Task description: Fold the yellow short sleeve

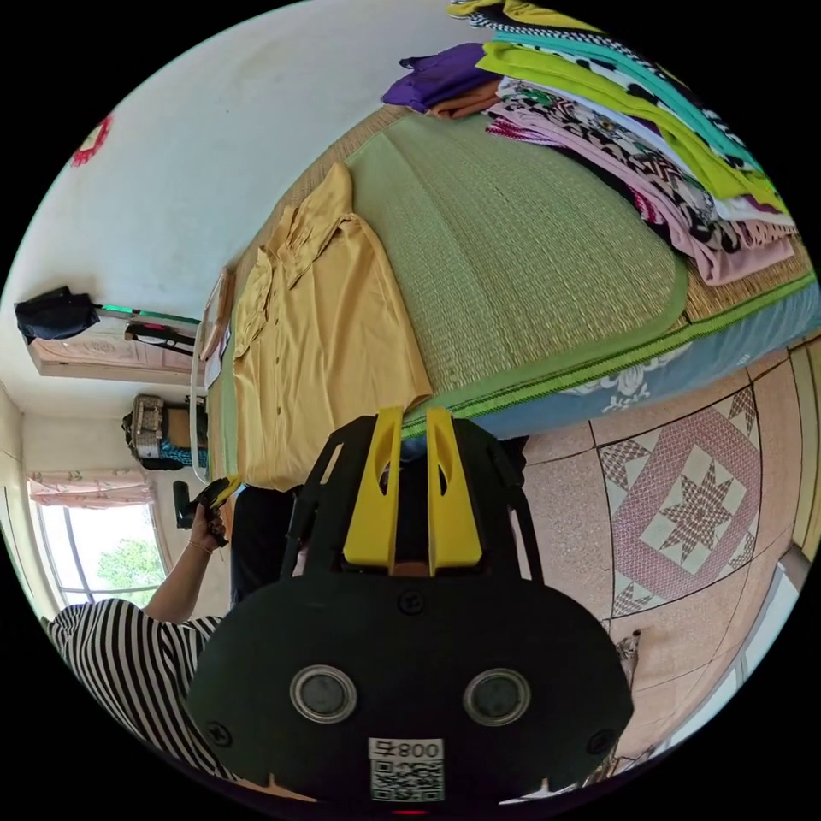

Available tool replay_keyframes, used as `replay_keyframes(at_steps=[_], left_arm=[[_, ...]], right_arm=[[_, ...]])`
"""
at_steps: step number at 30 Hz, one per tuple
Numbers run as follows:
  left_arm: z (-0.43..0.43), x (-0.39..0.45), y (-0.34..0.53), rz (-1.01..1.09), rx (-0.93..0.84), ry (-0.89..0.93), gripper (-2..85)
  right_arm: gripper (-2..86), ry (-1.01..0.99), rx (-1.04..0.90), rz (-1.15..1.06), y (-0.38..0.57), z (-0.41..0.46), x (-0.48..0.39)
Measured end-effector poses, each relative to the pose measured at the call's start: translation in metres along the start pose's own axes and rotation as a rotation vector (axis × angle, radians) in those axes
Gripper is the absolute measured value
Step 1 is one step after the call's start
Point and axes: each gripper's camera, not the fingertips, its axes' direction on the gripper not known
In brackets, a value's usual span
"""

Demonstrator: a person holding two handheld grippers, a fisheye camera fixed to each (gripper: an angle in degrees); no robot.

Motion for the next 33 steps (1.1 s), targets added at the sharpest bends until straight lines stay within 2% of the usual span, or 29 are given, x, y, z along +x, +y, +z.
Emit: replay_keyframes(at_steps=[7,20,23,26,33], left_arm=[[-0.023,-0.002,0.02,0.001,-0.001,-0.018,7.6],[-0.039,0.009,0.048,0.002,-0.048,-0.079,4.9],[-0.037,0.01,0.056,0.01,-0.092,-0.053,3.2],[-0.042,0.014,0.067,0.017,-0.072,-0.084,2.8],[-0.052,0.011,0.086,0.02,-0.076,-0.009,4.1]], right_arm=[[7.1,0.007,0.014,0.004,0.005,-0.002,0.001],[6.2,0.224,-0.075,-0.081,-0.024,0.035,-0.041],[6.5,0.221,-0.058,-0.084,-0.019,0.034,-0.042],[6.9,0.208,-0.044,-0.067,-0.017,0.032,-0.041],[5.4,0.124,-0.043,-0.05,-0.013,0.031,-0.025]])
